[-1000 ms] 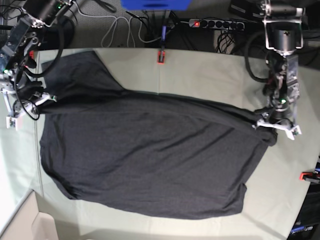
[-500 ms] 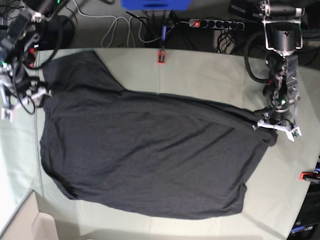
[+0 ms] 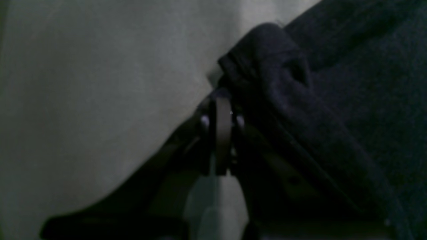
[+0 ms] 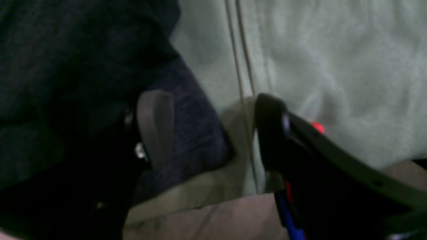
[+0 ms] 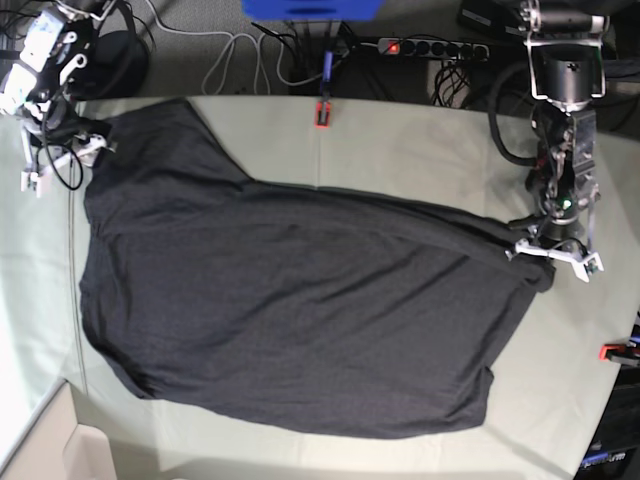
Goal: Layout the t-shirt on the table in an organized manner, then fold the t-shirt properly
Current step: 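Lower the folded edge onto the shirt with both grippers, then regrasp the shirt corner with the right gripper and lift it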
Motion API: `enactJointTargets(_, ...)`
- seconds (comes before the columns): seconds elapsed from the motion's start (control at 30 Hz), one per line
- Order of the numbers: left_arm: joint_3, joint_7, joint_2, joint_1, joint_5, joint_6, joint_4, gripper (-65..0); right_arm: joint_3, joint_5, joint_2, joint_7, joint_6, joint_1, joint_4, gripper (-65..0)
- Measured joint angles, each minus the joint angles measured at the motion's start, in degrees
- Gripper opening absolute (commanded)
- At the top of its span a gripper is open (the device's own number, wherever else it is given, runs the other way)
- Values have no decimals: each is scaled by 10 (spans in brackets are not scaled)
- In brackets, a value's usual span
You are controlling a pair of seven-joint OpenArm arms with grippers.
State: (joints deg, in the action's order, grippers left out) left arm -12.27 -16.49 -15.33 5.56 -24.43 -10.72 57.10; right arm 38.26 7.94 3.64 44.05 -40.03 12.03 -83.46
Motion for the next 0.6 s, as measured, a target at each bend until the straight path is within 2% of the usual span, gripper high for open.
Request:
enactJointTargets(0.1, 0, 0, 0, 0, 0, 0, 0, -650, 0, 0, -5, -7, 0, 2, 3, -268)
enactJointTargets(0.17, 0, 0, 0, 0, 0, 0, 0, -650, 0, 0, -8, -16, 0, 2, 10, -307)
enactJointTargets(0.27, 0, 0, 0, 0, 0, 0, 0, -650, 0, 0, -9, -28, 0, 9, 14, -419)
enactJointTargets(0.33, 0, 0, 0, -1, -1, 0, 0, -650, 2, -1, -21, -39, 0, 16, 9, -492)
enactJointTargets(0.5, 0, 0, 0, -1, 0, 0, 0, -650, 1, -3, -39, -25, 0, 39, -25, -650)
enactJointTargets(0.6, 0, 0, 0, -1, -1, 0, 0, -650, -1, -1, -49, 9, 0, 49, -54, -650)
